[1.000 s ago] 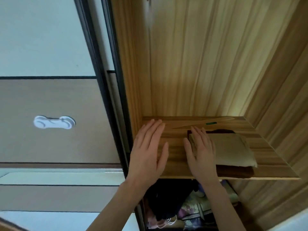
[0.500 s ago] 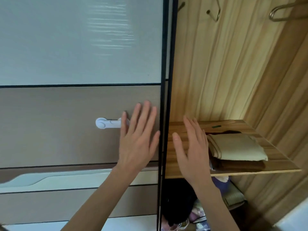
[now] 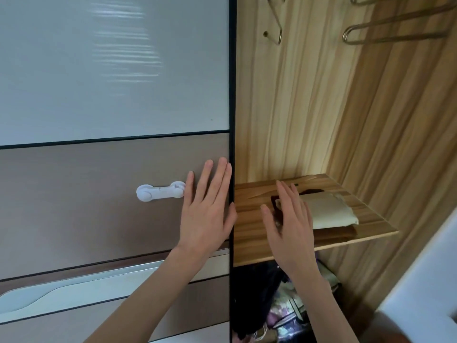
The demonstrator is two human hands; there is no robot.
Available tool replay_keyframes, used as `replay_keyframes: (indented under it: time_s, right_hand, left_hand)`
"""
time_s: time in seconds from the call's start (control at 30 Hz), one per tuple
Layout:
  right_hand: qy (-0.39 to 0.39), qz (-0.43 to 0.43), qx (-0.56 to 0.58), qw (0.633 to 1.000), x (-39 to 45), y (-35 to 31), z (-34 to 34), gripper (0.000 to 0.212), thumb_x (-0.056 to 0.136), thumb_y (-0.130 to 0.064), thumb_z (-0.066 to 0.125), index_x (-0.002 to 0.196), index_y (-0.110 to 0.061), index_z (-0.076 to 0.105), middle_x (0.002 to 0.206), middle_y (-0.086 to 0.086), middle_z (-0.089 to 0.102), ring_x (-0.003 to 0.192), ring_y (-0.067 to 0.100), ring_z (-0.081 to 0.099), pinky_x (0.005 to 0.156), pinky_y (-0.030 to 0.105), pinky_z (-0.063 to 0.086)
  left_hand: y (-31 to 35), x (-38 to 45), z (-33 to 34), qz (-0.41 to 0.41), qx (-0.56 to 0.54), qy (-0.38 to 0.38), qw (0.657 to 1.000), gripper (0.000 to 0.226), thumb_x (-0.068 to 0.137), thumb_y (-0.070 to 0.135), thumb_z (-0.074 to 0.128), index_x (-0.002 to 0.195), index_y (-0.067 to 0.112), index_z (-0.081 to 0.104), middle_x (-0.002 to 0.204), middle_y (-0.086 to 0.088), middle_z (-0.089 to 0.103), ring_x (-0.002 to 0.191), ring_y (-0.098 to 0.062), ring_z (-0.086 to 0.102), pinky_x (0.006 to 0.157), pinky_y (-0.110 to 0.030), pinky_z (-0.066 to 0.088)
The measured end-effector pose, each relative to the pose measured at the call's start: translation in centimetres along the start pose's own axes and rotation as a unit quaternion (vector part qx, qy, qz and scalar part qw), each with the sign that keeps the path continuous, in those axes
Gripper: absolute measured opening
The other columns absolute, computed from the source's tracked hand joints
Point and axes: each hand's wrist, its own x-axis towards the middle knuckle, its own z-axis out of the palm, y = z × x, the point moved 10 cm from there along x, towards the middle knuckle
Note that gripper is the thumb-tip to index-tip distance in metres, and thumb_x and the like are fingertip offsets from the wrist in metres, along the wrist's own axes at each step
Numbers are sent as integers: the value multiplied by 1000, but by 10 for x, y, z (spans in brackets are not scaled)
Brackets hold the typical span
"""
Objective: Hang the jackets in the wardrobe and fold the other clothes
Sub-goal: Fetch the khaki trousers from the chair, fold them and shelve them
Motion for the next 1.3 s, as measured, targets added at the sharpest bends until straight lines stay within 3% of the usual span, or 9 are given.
replay_keyframes:
  time_s: [0.3,0.47,0.7,0.9,1.03,1.3]
  right_hand:
    - [-3,9,-35,999,5,43,-17,64,106,-57,35,162,-26,29,167,-8,32,158,9,17,127,46,23]
    - [21,-5,-25,999,11,45,-26,63,106,-52,39,161,-23,32,167,-3,33,155,15,27,123,50,30]
    - [46,-112,-83,989,16,-3,-23,61,109,-38,50,164,-22,27,172,0,20,160,18,13,125,51,27]
    - [13,-183,-144,972,24,-36,16,62,110,-50,42,165,-28,24,174,4,10,161,26,4,127,55,17]
    - [37,-132,-166,977,36,-4,19,65,109,-54,41,165,-30,19,175,1,6,161,26,2,127,56,18]
    - [61,-107,-192,974,62,82,-22,68,109,-53,36,166,-23,15,175,1,8,161,21,6,128,51,17]
  left_hand:
    - [65,28,17,35,-6,-21,999,86,99,37,52,166,8,6,175,-5,-3,161,-23,-4,129,-55,7]
    - [97,38,13,70,-38,-4,997,78,103,37,49,165,6,14,174,-7,7,161,-22,4,129,-53,8]
    - [28,11,-13,-10,-54,79,995,72,102,31,57,162,8,27,172,-9,19,160,-28,15,128,-58,13]
    - [-13,-8,-9,-52,7,85,995,69,101,30,55,163,11,29,171,-13,18,160,-32,13,127,-61,10]
    - [14,3,9,-5,24,58,998,68,103,32,53,164,19,28,173,-10,14,160,-32,10,127,-59,7]
    - [85,34,39,2,22,46,999,71,104,36,53,166,22,20,174,-7,9,161,-28,5,127,-60,3]
